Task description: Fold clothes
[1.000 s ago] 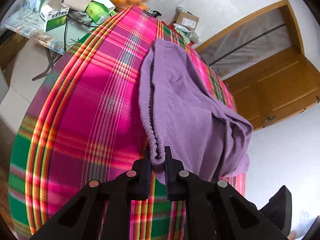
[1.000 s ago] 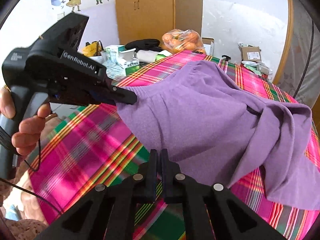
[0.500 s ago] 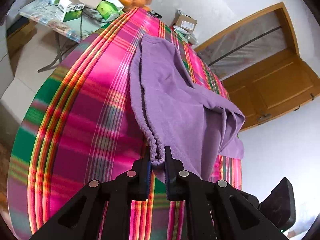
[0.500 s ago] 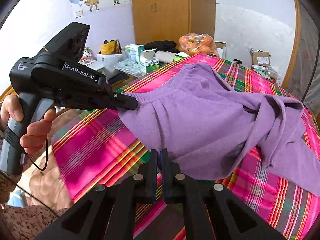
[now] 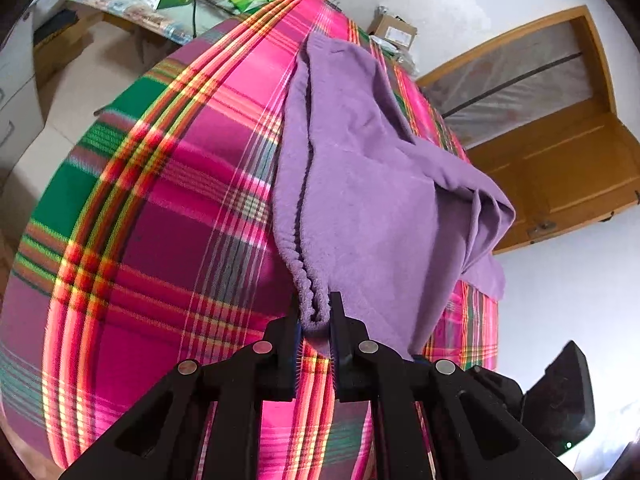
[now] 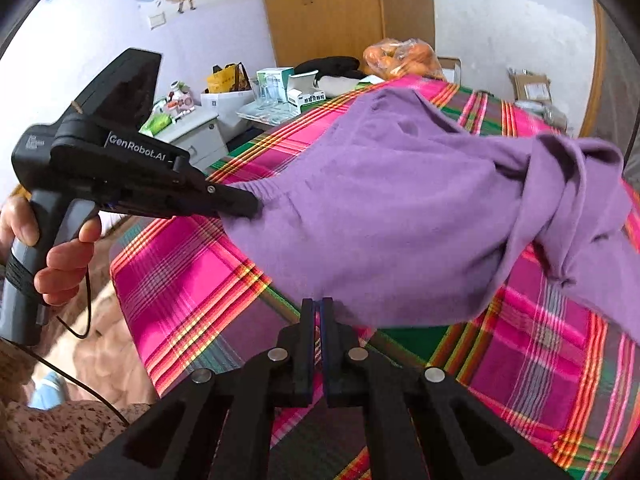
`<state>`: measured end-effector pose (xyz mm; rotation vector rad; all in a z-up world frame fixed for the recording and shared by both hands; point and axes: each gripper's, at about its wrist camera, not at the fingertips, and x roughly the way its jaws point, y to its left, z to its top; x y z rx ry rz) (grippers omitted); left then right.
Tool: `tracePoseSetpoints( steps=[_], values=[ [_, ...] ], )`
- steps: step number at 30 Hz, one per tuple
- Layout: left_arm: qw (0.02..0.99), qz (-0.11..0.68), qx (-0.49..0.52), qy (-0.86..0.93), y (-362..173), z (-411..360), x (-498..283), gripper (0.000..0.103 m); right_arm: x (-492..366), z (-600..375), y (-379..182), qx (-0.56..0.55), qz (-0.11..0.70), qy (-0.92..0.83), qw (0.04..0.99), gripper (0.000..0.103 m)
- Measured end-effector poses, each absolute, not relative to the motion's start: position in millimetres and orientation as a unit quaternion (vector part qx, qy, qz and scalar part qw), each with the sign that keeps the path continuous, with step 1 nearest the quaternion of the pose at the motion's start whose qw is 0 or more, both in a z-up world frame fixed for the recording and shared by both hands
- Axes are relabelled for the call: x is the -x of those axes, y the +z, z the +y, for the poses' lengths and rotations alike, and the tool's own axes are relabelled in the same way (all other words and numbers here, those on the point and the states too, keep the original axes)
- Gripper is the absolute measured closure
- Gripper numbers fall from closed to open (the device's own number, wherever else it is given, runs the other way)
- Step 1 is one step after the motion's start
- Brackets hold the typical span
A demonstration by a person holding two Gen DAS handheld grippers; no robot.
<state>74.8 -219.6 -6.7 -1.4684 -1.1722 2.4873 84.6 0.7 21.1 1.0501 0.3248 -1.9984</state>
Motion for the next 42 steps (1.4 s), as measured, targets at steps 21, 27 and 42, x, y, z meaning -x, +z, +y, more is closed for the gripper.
tracePoseSetpoints(
  steps=[21,27,42],
  values=[
    [0.069,-0.284,0.453,0.842,26.1,-160.3,-2.8,0.078,-2.4,145.7,33.7,-0.401,-0.054,-0.874,0.270,0.091],
    [0.131,-0.245,0.468,0.839,31.4,-109.8,48.9,0.073,29.7,156.2,46.9,-0.382,-0.082,-0.880,0.270,0.079],
    [0.159,-0.266,0.485,0.817,24.3,-82.3,108.7,0.063,75.9,136.1,39.4,-0.408,-0.118,-0.844,0.328,0.071]
  ],
)
